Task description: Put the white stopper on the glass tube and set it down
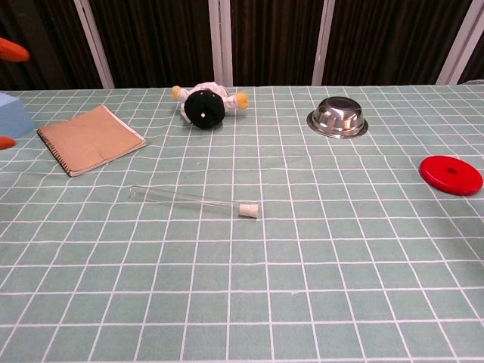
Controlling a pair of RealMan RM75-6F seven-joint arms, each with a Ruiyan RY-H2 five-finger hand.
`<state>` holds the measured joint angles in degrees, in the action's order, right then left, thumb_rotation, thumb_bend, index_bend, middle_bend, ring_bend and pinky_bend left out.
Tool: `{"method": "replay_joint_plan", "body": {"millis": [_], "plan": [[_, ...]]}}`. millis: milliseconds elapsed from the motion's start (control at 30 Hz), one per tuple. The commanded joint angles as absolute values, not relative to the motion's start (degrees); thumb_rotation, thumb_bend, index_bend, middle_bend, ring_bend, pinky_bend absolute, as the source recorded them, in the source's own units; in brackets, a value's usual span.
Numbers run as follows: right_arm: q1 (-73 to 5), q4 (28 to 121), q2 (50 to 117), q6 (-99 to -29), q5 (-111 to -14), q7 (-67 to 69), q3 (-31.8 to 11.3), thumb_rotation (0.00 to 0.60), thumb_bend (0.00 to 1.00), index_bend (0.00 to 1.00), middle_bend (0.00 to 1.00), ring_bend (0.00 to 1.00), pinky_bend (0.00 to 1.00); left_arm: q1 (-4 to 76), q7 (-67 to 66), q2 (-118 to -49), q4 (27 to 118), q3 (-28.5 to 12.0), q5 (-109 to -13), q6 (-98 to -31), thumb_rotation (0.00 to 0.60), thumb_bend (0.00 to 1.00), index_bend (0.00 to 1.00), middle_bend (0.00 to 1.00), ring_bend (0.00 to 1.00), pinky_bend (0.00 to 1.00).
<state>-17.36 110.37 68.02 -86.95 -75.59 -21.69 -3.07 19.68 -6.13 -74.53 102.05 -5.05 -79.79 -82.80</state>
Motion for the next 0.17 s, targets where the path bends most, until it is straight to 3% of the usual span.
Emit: {"method": "replay_joint_plan", "body": {"millis": [33,167], "plan": [[-12.5,108.4,65.1,-89.7,-78.7,-15.9,0.5,0.600,0.38,0.00,0.00,0.00,0.00,14.6,-1.5,-71.0,100.9,-0.4,-84.8,-88.0,0.600,0.23,0.16,0.09,0.00,0.00],[-9.5,104.5,64.7,-91.5,-80.8,-11.0,2.0,0.600,0.38,0.00,0.00,0.00,0.00,11.1,1.9,-69.5,97.8,2.3,-86.8,-90.5,0.600,0.23,0.16,0.09,0.00,0.00]]}}
